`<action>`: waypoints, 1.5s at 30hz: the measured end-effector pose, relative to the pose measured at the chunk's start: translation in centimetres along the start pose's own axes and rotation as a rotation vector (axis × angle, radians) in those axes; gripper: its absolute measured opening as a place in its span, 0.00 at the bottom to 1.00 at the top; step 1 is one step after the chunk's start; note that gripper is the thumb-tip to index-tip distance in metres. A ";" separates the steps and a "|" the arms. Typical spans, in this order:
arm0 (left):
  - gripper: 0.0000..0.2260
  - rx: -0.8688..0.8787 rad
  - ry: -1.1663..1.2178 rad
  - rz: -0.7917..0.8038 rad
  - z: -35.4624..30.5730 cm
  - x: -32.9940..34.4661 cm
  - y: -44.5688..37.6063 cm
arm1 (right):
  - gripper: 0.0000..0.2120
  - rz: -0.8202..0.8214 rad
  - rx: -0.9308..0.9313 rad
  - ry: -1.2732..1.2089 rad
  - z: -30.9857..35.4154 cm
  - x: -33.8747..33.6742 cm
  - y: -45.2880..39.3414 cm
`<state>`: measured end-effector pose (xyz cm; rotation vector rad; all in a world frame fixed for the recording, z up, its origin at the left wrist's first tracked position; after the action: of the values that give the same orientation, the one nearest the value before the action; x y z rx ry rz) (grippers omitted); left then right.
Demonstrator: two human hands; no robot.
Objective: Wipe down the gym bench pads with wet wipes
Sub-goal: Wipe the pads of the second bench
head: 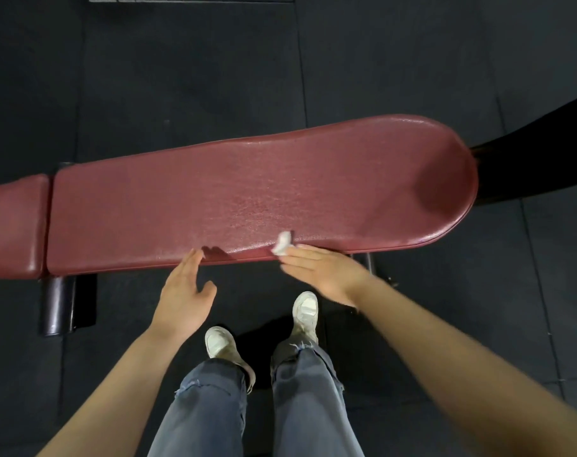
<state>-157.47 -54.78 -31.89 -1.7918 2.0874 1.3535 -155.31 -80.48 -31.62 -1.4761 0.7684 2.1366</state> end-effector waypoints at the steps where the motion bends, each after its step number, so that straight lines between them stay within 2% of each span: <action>1: 0.29 0.003 0.004 0.005 -0.2 0.3 0.0 | 0.28 -0.021 0.010 0.045 -1.3 -0.8 2.8; 2: 0.29 0.009 0.010 0.010 -0.4 0.7 0.0 | 0.30 -0.024 0.037 0.086 -2.6 -1.4 5.4; 5: 0.29 0.036 0.023 0.037 -1.3 1.9 0.0 | 0.28 -0.079 0.204 0.152 -6.1 -3.8 12.4; 9: 0.29 0.090 0.020 0.068 -3.0 3.2 -0.1 | 0.35 -0.095 0.456 0.209 -7.7 -6.3 17.3; 11: 0.29 0.107 0.025 0.073 -3.8 3.5 -0.3 | 0.34 -0.154 0.590 0.113 -7.5 -6.7 17.6; 15: 0.29 0.125 0.038 0.055 -4.7 3.3 -0.6 | 0.26 -0.449 0.777 -0.205 -5.7 -7.1 15.1; 18: 0.29 0.104 0.060 0.030 -4.5 2.6 -0.7 | 0.22 -0.487 0.814 -0.425 -4.0 -7.0 10.3; 21: 0.29 0.067 0.092 -0.005 -3.6 1.9 -0.6 | 0.14 -0.422 0.701 -0.472 -2.0 -6.9 4.1; 23: 0.29 0.037 0.127 -0.028 -2.7 1.5 -0.5 | 0.12 -0.396 0.603 -0.394 -0.5 -6.5 -0.1; 28: 0.29 -0.024 0.215 -0.081 -0.5 0.9 -0.1 | 0.10 -0.331 0.453 -0.393 1.9 -5.9 -8.6; 32: 0.29 -0.051 0.264 -0.115 0.6 0.7 0.2 | 0.10 -0.050 0.215 -0.193 2.9 -3.4 -12.4; 35: 0.29 -0.051 0.273 -0.116 0.9 0.9 0.4 | 0.19 0.105 0.113 -0.031 3.0 -1.9 -13.2; 37: 0.29 -0.046 0.284 -0.121 0.9 1.1 0.5 | 0.15 0.099 0.098 0.011 2.7 -1.6 -13.7; 40: 0.29 -0.056 0.289 -0.129 1.0 1.3 0.6 | 0.20 0.130 0.063 0.120 2.4 -0.6 -14.3; 42: 0.29 -0.059 0.285 -0.129 0.9 1.3 0.6 | 0.18 0.102 0.016 0.224 2.0 -0.6 -14.5; 45: 0.29 -0.044 0.287 -0.122 0.8 1.4 0.7 | 0.12 0.005 -0.211 0.260 1.8 -0.8 -15.1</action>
<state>-158.86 -55.33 -32.78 -2.2069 2.0465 1.1810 -146.87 -67.98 -33.38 -1.8913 0.6478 2.1069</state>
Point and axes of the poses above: each hand's wrist, its own y-axis away from the middle knuckle, its own x-axis out of the palm, z = x × y, the point moved 5 cm from there along -y, towards the middle knuckle, and after that the axes turned 9 degrees about y, right-handed, at the moved point
